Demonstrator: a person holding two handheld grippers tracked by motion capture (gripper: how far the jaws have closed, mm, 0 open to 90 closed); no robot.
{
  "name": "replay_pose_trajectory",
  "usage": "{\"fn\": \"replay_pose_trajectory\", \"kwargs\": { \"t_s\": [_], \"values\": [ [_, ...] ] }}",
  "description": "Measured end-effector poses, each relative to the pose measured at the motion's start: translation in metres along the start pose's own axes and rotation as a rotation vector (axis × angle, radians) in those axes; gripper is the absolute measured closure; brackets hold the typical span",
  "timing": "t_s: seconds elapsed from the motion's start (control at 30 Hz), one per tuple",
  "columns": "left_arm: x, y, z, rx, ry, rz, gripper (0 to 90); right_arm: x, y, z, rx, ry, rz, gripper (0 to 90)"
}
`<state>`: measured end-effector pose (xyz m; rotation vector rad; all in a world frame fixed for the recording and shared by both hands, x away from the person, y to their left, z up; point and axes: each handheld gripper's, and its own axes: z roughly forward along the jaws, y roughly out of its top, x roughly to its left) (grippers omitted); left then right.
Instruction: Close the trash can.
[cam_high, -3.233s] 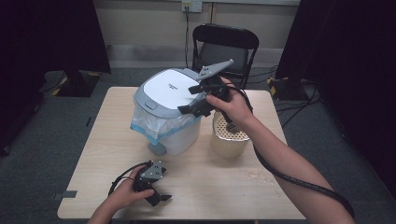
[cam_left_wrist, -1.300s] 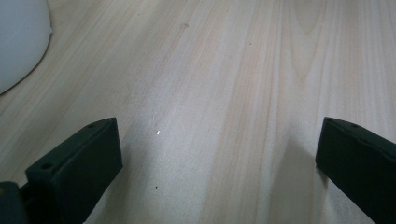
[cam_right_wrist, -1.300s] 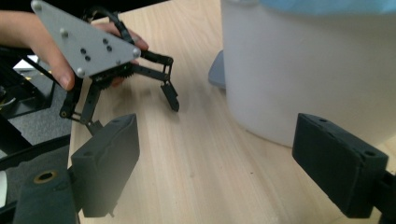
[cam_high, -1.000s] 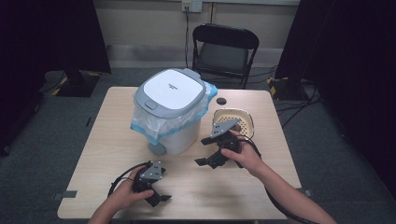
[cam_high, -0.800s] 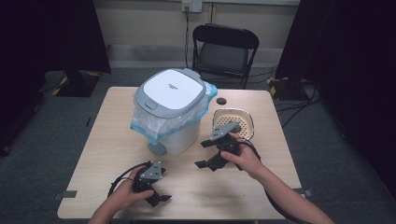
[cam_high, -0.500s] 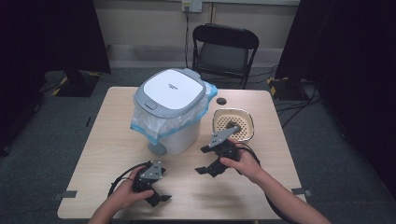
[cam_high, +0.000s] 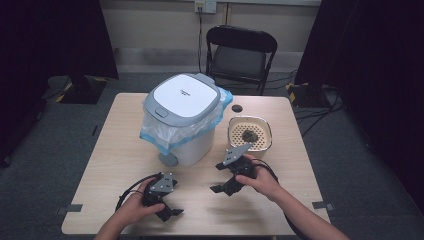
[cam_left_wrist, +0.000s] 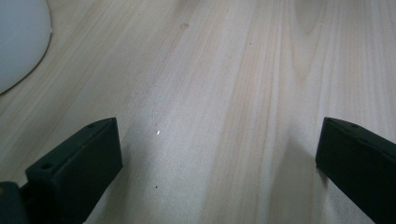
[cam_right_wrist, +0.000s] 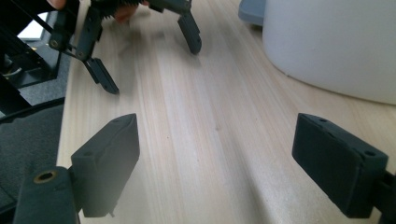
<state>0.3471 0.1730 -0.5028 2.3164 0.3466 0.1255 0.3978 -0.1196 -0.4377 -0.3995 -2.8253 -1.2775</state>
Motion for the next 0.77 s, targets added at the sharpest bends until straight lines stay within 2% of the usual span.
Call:
{"fn": "replay_pose_trajectory", "kwargs": {
  "t_s": [0.27,0.43,0.77],
  "values": [
    [0.000,0.000,0.000,0.000,0.001,0.000,0.0,0.000,-0.014,0.010,0.028,-0.016,-0.001,14.4],
    [0.000,0.000,0.000,0.000,0.001,0.000,0.0,0.000,-0.022,0.016,0.038,-0.008,0.016,14.4],
    [0.000,0.000,0.000,0.000,0.001,0.000,0.0,0.000,-0.028,0.026,0.047,-0.029,0.005,14.4]
  ]
}}
